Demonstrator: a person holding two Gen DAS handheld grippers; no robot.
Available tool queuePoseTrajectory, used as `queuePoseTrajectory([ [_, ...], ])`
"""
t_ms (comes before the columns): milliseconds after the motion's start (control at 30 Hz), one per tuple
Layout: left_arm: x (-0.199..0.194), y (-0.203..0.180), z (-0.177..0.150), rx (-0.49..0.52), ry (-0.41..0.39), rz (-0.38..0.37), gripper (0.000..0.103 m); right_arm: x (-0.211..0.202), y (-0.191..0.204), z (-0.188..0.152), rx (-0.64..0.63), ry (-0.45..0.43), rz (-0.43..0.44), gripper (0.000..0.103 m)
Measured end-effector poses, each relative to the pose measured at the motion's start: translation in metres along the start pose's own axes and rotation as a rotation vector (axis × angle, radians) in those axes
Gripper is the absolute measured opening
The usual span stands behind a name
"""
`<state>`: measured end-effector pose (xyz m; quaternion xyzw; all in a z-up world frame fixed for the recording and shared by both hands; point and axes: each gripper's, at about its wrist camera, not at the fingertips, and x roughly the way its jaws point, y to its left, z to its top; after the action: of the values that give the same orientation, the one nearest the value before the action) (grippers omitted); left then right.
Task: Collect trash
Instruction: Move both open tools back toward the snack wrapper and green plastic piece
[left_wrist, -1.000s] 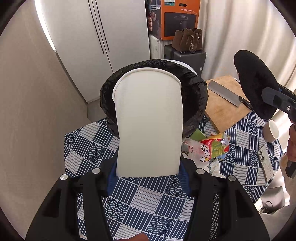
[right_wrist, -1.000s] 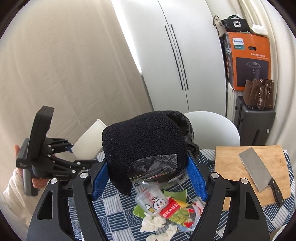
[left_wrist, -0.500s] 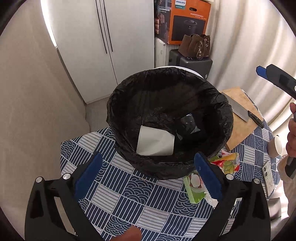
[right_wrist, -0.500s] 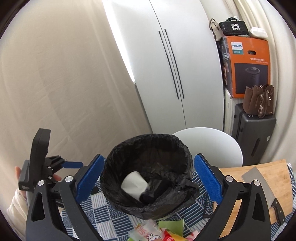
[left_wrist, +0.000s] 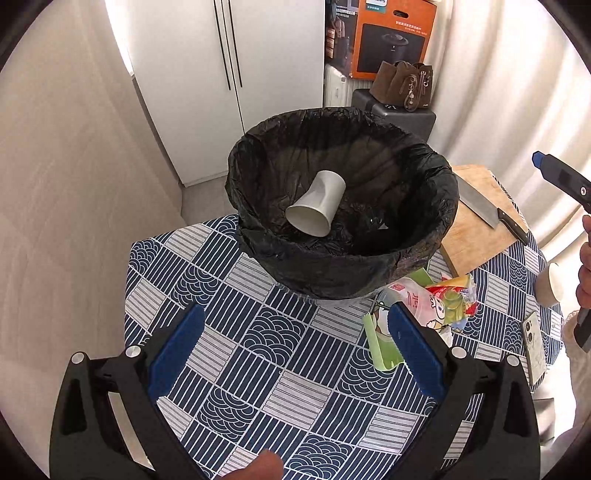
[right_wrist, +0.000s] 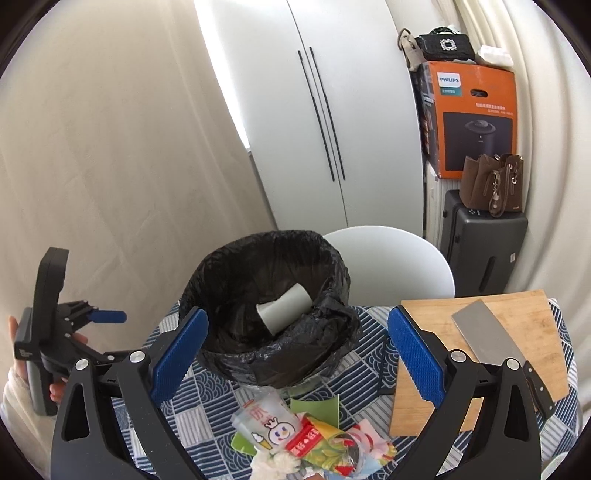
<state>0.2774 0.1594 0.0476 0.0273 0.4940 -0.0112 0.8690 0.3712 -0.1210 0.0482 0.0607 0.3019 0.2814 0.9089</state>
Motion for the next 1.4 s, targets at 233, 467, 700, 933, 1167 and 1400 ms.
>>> queuePoseTrajectory([
  [233, -0.011, -0.013, -0.020, -0.017, 0.009, 0.014, 0.097, -0.024, -0.004, -0.018, -0.009, 0.006, -0.012, 0.094],
  [467, -0.019, -0.027, -0.042, -0.028, 0.021, 0.029, 0.097, -0.042, -0.008, -0.036, -0.027, 0.025, -0.030, 0.094],
  [700, -0.022, -0.039, -0.064, -0.061, 0.038, 0.043, 0.097, -0.055, -0.014, -0.056, -0.050, 0.050, -0.042, 0.094],
  [933, -0.027, -0.048, -0.086, -0.082, 0.056, 0.054, 0.097, -0.063, -0.018, -0.075, -0.066, 0.082, -0.039, 0.094],
  [1167, -0.032, -0.055, -0.107, -0.102, 0.065, 0.059, 0.097, -0.067, -0.014, -0.092, -0.093, 0.117, -0.021, 0.094],
  [1400, -0.029, -0.060, -0.131, -0.138, 0.085, 0.055, 0.097, -0.059, -0.009, -0.109, -0.110, 0.158, 0.024, 0.094],
])
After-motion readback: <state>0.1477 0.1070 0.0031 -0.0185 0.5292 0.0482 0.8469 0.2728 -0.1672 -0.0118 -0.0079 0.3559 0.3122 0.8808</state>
